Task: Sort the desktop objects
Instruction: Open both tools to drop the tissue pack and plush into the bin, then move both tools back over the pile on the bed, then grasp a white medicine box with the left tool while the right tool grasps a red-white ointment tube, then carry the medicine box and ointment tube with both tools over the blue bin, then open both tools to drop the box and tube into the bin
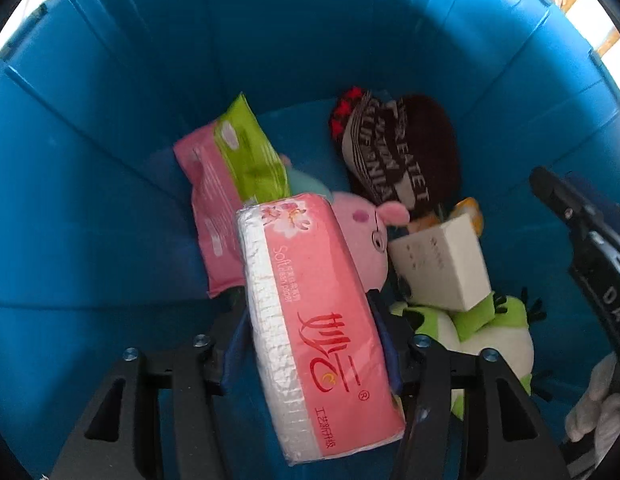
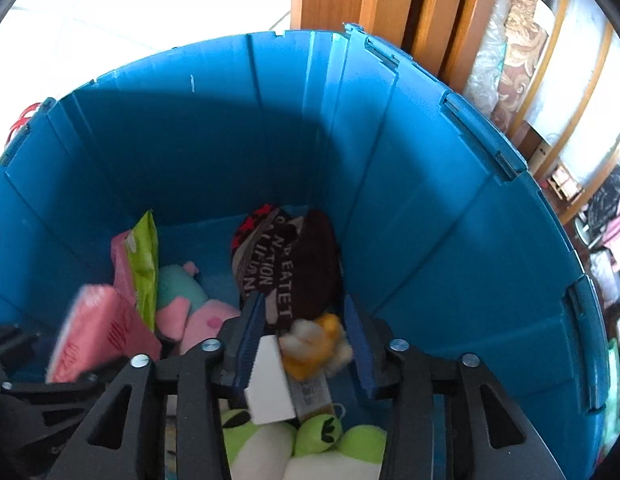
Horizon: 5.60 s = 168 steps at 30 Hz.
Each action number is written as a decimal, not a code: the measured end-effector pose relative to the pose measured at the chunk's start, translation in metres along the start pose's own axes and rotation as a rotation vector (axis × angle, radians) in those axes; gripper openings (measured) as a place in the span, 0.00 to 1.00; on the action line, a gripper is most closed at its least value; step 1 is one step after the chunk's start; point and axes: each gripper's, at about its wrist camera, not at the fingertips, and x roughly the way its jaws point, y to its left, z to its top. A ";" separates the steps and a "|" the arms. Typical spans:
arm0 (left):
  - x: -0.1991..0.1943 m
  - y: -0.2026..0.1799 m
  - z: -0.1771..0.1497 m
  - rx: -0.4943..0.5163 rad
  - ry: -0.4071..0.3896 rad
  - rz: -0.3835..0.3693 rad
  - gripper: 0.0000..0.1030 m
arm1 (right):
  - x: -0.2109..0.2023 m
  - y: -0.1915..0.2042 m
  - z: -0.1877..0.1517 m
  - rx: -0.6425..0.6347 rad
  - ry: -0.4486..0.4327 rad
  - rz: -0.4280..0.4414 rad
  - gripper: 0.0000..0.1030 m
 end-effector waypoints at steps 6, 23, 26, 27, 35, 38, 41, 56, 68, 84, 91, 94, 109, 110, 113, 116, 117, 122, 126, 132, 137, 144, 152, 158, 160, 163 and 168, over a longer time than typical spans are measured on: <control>-0.003 -0.005 0.001 0.017 -0.016 0.040 0.81 | 0.005 0.002 0.001 -0.003 0.028 -0.015 0.57; -0.048 0.000 0.005 0.009 -0.142 -0.003 0.81 | -0.037 -0.017 0.005 0.029 -0.051 -0.021 1.00; -0.082 -0.006 -0.006 0.071 -0.226 -0.008 0.81 | -0.056 -0.013 0.006 0.013 -0.074 0.008 1.00; -0.094 -0.007 -0.010 0.088 -0.259 0.002 0.81 | -0.064 -0.011 0.006 0.008 -0.086 0.010 1.00; -0.194 0.031 -0.068 0.124 -0.519 0.024 0.81 | -0.154 0.012 -0.007 0.018 -0.230 0.166 1.00; -0.217 0.057 -0.104 0.097 -0.629 0.094 0.81 | -0.188 0.039 -0.021 -0.019 -0.290 0.249 1.00; -0.230 0.087 -0.144 0.040 -0.715 0.118 0.81 | -0.215 0.064 -0.037 -0.056 -0.348 0.303 1.00; -0.160 0.286 -0.332 -0.363 -0.645 0.307 0.81 | -0.265 0.228 -0.149 -0.279 -0.523 0.566 1.00; -0.106 0.390 -0.455 -0.584 -0.527 0.357 0.81 | -0.217 0.324 -0.220 -0.378 -0.373 0.607 1.00; 0.007 0.485 -0.511 -0.811 -0.326 0.269 0.81 | -0.128 0.365 -0.289 -0.399 -0.076 0.512 1.00; 0.047 0.493 -0.504 -0.816 -0.287 0.223 0.47 | -0.112 0.367 -0.307 -0.389 -0.014 0.469 1.00; 0.062 0.498 -0.508 -0.844 -0.240 0.124 0.36 | -0.104 0.376 -0.317 -0.398 0.017 0.471 1.00; 0.008 0.473 -0.561 -0.722 -0.350 0.220 0.17 | -0.060 0.504 -0.418 -0.871 0.137 0.483 0.48; 0.006 0.472 -0.565 -0.719 -0.352 0.221 0.17 | -0.057 0.508 -0.425 -0.909 0.114 0.460 0.48; 0.008 0.467 -0.568 -0.709 -0.355 0.226 0.17 | -0.049 0.515 -0.440 -0.999 0.047 0.404 0.50; 0.006 0.460 -0.568 -0.698 -0.363 0.213 0.17 | -0.048 0.514 -0.437 -0.996 0.035 0.437 0.38; 0.004 0.456 -0.567 -0.690 -0.369 0.212 0.17 | -0.047 0.515 -0.435 -0.986 0.049 0.436 0.27; -0.020 0.435 -0.554 -0.622 -0.433 0.235 0.17 | -0.074 0.495 -0.411 -0.888 0.046 0.532 0.16; -0.046 0.413 -0.532 -0.550 -0.511 0.238 0.17 | -0.115 0.474 -0.380 -0.793 -0.037 0.617 0.16; -0.089 0.363 -0.479 -0.389 -0.639 0.216 0.17 | -0.189 0.406 -0.318 -0.632 -0.255 0.625 0.16; -0.130 0.298 -0.421 -0.227 -0.755 0.155 0.17 | -0.235 0.342 -0.269 -0.501 -0.418 0.555 0.17; -0.175 0.191 -0.347 -0.023 -0.872 0.082 0.17 | -0.266 0.242 -0.228 -0.354 -0.551 0.385 0.16; -0.207 0.081 -0.291 0.142 -0.912 0.036 0.17 | -0.271 0.135 -0.201 -0.222 -0.570 0.213 0.17; -0.204 0.006 -0.244 0.236 -0.820 0.018 0.17 | -0.242 0.073 -0.175 -0.178 -0.458 0.096 0.16; -0.199 -0.015 -0.229 0.263 -0.784 0.023 0.17 | -0.226 0.058 -0.170 -0.174 -0.412 0.053 0.16; -0.185 -0.043 -0.208 0.294 -0.719 0.033 0.17 | -0.206 0.038 -0.169 -0.170 -0.350 0.020 0.16; -0.158 -0.057 -0.190 0.315 -0.630 0.045 0.17 | -0.179 0.018 -0.166 -0.161 -0.286 0.004 0.16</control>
